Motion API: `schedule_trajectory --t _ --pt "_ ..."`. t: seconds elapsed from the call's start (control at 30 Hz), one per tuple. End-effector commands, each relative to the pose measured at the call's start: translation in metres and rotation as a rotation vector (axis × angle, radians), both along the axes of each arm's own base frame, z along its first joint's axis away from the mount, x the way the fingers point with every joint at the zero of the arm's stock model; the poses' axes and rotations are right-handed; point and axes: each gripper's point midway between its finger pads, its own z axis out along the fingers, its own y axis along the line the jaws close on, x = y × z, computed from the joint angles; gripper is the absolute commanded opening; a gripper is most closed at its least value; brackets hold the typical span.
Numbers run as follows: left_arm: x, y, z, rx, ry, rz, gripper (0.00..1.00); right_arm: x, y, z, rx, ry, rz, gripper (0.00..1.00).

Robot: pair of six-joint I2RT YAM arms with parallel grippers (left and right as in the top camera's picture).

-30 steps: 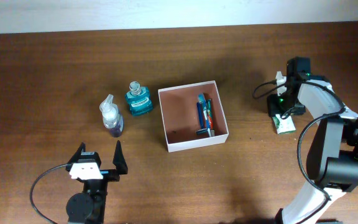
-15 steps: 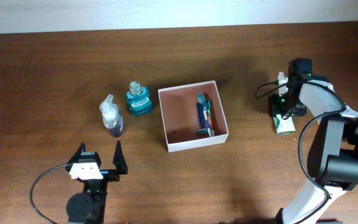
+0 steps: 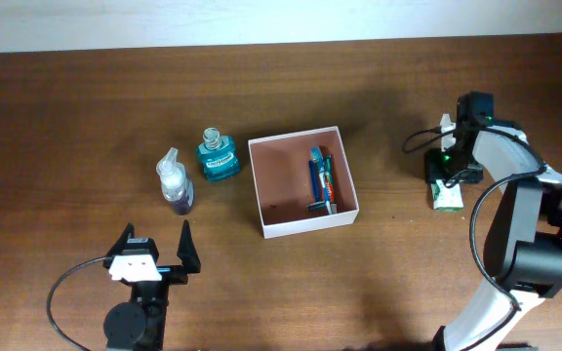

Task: Pack container
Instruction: 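Close the right gripper on the Dettol packet end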

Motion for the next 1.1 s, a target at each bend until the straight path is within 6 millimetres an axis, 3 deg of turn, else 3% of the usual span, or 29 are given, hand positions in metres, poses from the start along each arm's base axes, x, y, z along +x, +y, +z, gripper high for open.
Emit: schedule_trajectory --t 0.0,0.17,0.27,0.47,0.7,1.07 --pt "-0.0001 0.0038 -0.0003 0.016 -0.005 0.019 0.99 -0.0025 0.0016 -0.0079 0.026 0.013 -0.026 0.59" --pt "-0.0001 0.0038 -0.0003 0.016 -0.005 0.019 0.99 -0.0015 0.0013 -0.0079 0.025 0.009 -0.026 0.59" --pt "-0.0001 0.0038 -0.0004 0.016 -0.005 0.019 0.99 -0.0017 0.0013 -0.0079 0.027 0.009 -0.044 0.5" --pt "-0.0001 0.0038 -0.0004 0.016 -0.005 0.019 0.99 -0.002 0.0015 -0.0079 0.029 0.01 -0.055 0.47" --pt "-0.0001 0.0038 -0.0004 0.016 -0.005 0.019 0.99 -0.0035 0.0018 -0.0081 0.03 0.016 -0.056 0.26" --pt "-0.0001 0.0038 -0.0004 0.016 -0.005 0.019 0.99 -0.0033 0.0028 0.001 0.034 0.03 -0.053 0.25"
